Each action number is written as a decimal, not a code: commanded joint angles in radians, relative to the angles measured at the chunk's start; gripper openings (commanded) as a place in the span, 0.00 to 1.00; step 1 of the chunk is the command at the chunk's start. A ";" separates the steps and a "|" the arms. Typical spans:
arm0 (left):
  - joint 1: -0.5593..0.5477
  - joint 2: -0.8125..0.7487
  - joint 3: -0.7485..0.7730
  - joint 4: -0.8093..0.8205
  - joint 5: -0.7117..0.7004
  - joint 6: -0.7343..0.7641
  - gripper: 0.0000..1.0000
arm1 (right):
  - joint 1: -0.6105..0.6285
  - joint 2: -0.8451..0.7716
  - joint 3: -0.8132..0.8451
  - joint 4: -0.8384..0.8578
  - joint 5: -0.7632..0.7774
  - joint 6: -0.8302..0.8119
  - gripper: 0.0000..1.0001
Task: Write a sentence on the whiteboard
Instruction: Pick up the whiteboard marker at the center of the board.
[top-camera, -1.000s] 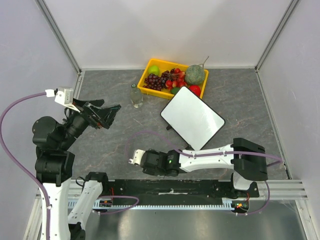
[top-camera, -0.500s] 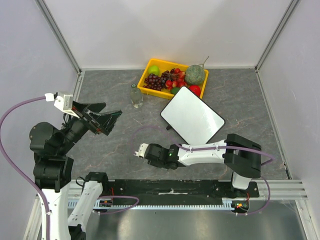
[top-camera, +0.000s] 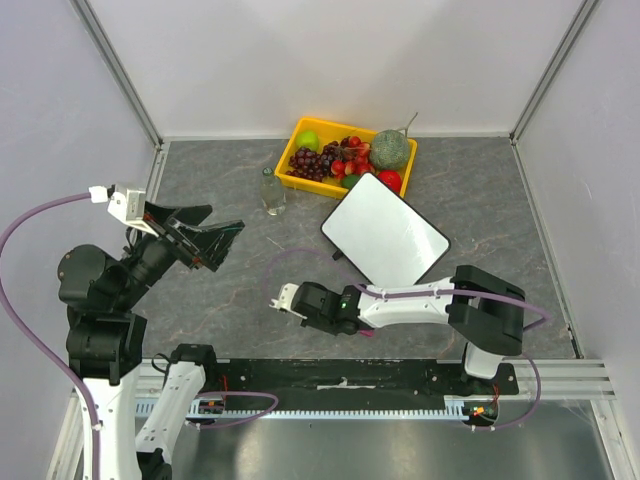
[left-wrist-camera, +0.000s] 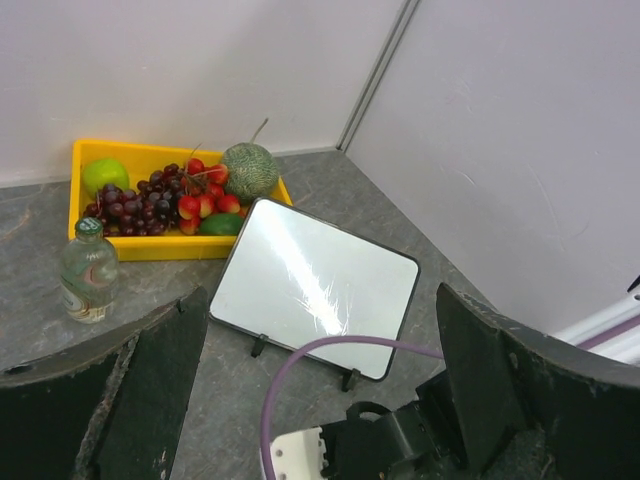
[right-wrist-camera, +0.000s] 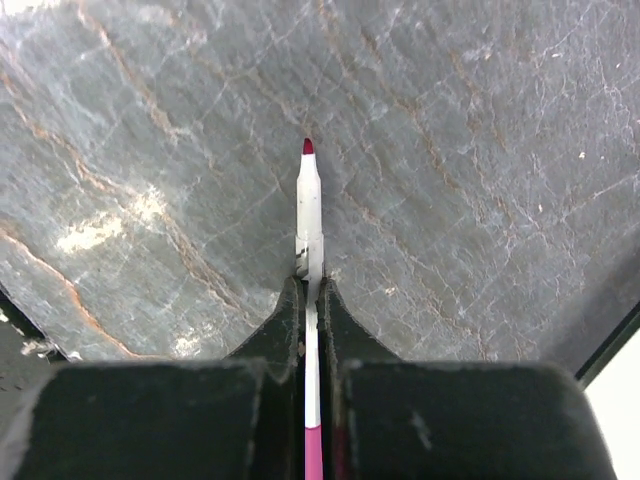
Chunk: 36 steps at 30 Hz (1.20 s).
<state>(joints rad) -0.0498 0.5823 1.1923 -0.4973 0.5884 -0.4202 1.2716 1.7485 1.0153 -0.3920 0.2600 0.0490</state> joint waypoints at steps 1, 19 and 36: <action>0.002 0.016 0.030 0.017 0.045 -0.009 1.00 | -0.090 -0.015 0.015 0.045 -0.148 0.058 0.00; -0.011 0.070 -0.343 0.314 0.293 -0.361 0.97 | -0.558 -0.625 -0.089 0.384 -0.279 0.521 0.00; -0.665 0.500 -0.383 0.724 -0.001 -0.388 0.94 | -0.581 -0.954 -0.317 0.593 -0.212 0.825 0.00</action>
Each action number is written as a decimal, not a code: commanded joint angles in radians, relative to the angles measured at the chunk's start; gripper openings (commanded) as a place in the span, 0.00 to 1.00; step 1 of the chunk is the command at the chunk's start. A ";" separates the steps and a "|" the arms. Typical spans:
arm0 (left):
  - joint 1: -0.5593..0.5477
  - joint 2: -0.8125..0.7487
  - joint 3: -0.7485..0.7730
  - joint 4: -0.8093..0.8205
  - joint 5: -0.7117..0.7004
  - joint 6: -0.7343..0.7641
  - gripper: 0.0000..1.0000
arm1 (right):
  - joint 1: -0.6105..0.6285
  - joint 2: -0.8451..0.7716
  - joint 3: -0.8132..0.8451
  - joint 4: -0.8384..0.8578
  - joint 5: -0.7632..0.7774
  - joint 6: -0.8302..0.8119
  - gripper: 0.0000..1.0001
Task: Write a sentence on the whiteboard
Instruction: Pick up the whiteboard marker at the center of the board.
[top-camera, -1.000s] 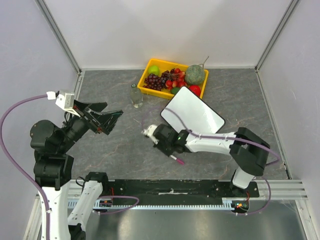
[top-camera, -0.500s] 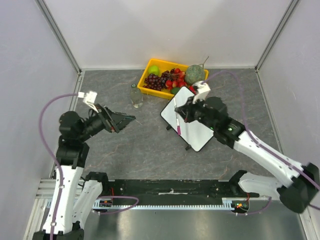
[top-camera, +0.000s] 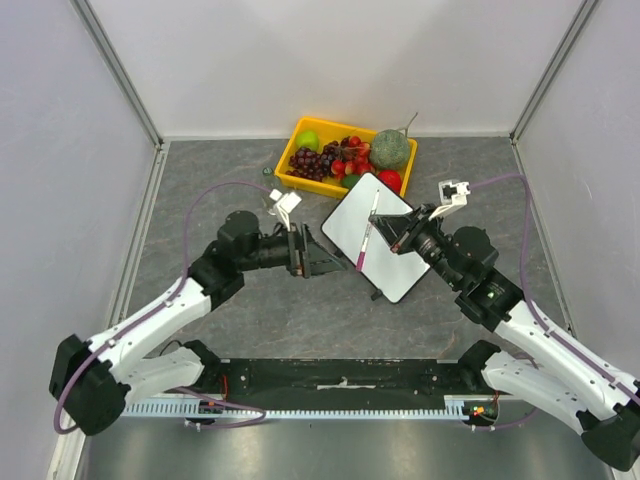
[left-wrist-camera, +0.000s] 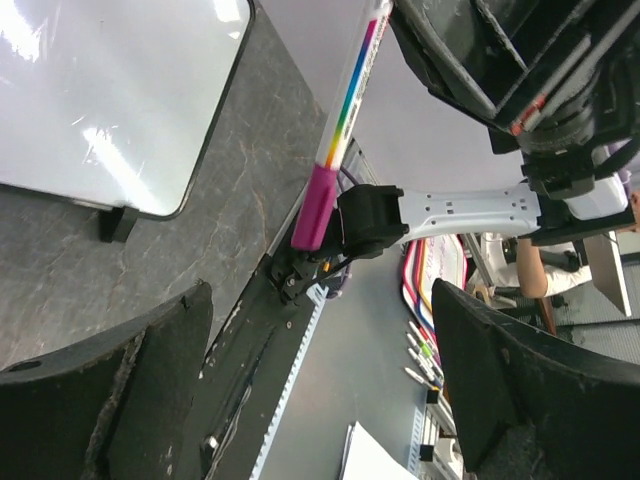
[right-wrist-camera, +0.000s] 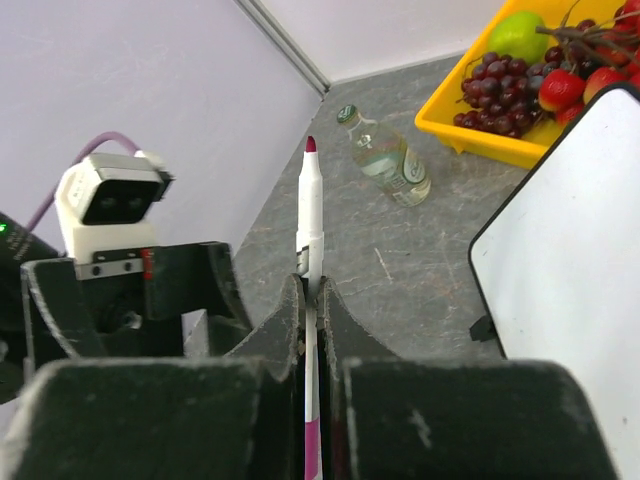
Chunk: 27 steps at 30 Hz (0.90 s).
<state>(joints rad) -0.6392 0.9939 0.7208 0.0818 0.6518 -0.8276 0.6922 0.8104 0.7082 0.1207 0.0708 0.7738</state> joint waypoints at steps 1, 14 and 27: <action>-0.097 0.124 0.110 0.142 -0.073 0.034 0.93 | -0.002 -0.019 -0.013 0.086 -0.028 0.108 0.00; -0.159 0.212 0.134 0.210 -0.127 0.085 0.57 | -0.002 -0.024 -0.036 0.109 -0.052 0.173 0.00; -0.152 0.161 0.172 0.095 -0.136 0.142 0.02 | -0.002 0.006 0.055 -0.059 -0.083 0.024 0.62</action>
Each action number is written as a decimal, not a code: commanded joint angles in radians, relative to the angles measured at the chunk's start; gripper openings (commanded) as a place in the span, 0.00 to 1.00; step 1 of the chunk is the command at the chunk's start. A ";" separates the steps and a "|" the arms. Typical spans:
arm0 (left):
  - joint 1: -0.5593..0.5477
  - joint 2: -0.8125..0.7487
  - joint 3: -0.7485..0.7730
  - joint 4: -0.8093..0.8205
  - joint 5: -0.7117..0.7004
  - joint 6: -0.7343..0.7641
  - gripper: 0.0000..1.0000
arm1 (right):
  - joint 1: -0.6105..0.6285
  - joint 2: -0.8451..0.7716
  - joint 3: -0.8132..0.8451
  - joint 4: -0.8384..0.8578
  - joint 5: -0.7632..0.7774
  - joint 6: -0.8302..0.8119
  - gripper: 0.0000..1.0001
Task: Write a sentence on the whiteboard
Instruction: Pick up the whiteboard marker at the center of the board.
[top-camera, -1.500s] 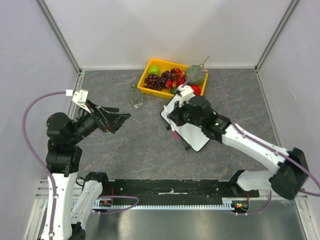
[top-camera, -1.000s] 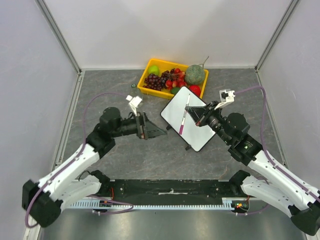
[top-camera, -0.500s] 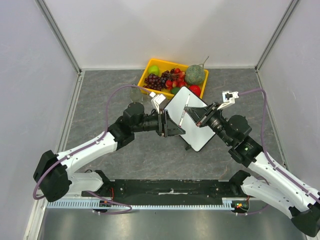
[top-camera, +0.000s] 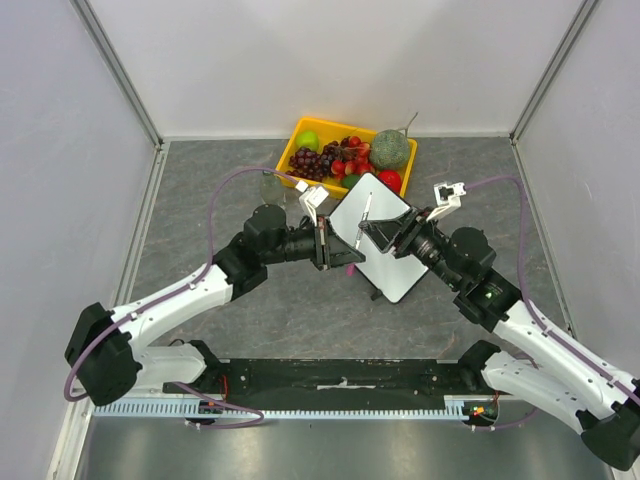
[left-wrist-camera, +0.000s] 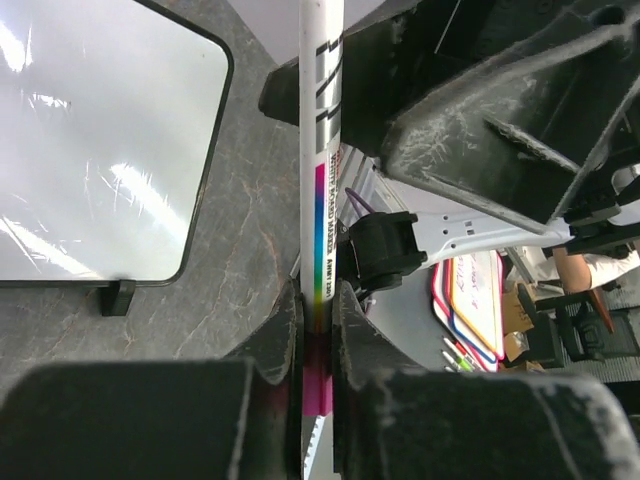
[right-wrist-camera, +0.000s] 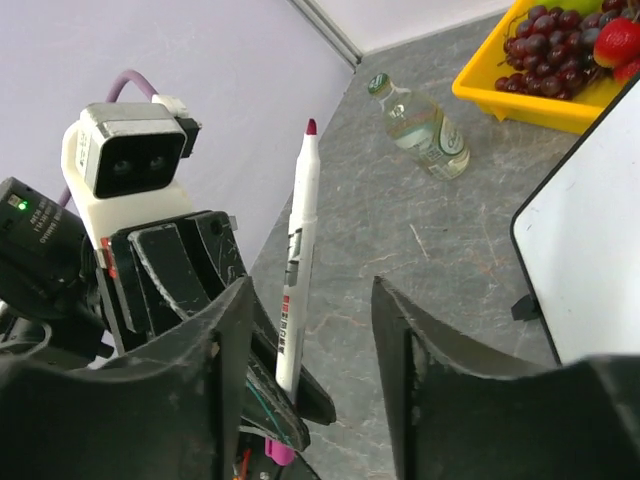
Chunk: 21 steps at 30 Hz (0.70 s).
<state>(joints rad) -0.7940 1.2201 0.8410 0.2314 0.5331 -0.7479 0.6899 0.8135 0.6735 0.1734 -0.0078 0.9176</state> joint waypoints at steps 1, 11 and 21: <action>0.006 -0.077 0.062 -0.094 -0.027 0.073 0.02 | -0.001 0.007 0.121 -0.164 0.002 -0.161 0.74; 0.062 -0.174 0.210 -0.720 -0.064 0.266 0.02 | -0.001 0.070 0.348 -0.449 -0.163 -0.618 0.98; 0.062 -0.140 0.346 -1.165 0.042 0.470 0.02 | -0.001 0.194 0.549 -0.564 -0.621 -0.908 0.98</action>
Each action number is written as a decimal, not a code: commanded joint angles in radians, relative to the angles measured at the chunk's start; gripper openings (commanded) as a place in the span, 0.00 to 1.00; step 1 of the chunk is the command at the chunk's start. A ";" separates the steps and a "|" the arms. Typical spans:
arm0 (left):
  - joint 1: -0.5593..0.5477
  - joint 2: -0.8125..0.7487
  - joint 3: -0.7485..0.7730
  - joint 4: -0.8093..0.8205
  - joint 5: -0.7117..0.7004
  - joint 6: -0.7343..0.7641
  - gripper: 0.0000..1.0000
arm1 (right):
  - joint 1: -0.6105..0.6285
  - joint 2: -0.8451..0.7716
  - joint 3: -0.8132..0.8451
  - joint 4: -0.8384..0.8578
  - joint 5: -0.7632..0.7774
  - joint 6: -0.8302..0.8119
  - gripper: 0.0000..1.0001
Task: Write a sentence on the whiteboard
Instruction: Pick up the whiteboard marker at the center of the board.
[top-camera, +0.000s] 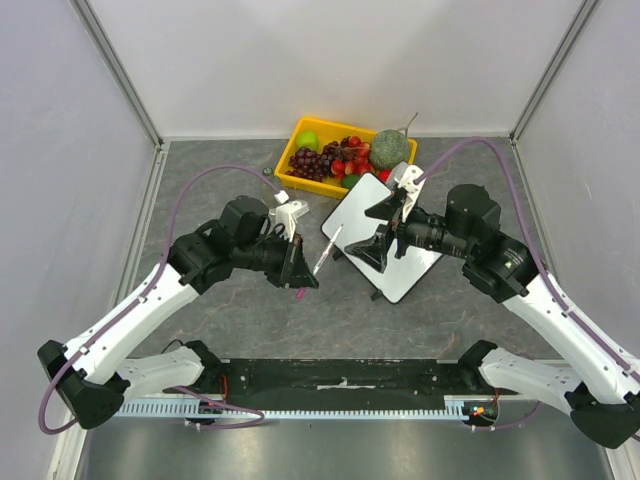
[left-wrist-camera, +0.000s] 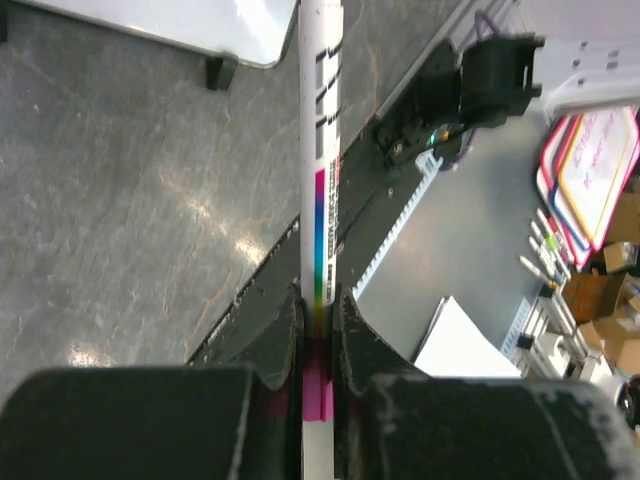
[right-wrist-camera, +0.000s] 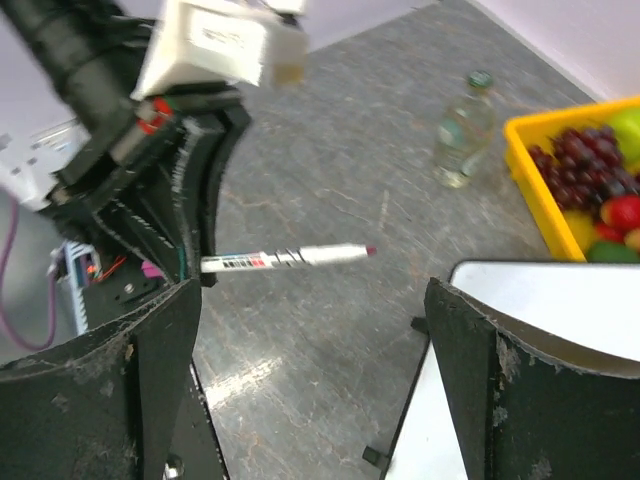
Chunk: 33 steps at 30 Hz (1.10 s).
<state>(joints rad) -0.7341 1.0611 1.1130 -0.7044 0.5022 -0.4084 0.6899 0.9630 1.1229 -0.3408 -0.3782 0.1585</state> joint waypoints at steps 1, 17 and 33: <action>0.002 0.028 0.086 -0.254 0.106 0.149 0.02 | 0.000 0.077 0.122 -0.069 -0.301 -0.177 0.98; 0.002 -0.046 0.105 -0.306 0.346 0.298 0.02 | -0.018 0.414 0.199 -0.155 -1.014 -0.206 0.75; -0.001 -0.015 0.085 -0.308 0.331 0.312 0.02 | -0.003 0.407 0.143 -0.159 -0.956 -0.165 0.24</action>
<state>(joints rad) -0.7345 1.0374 1.1866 -1.0080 0.8135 -0.1337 0.6788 1.3907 1.2682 -0.4973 -1.3312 -0.0185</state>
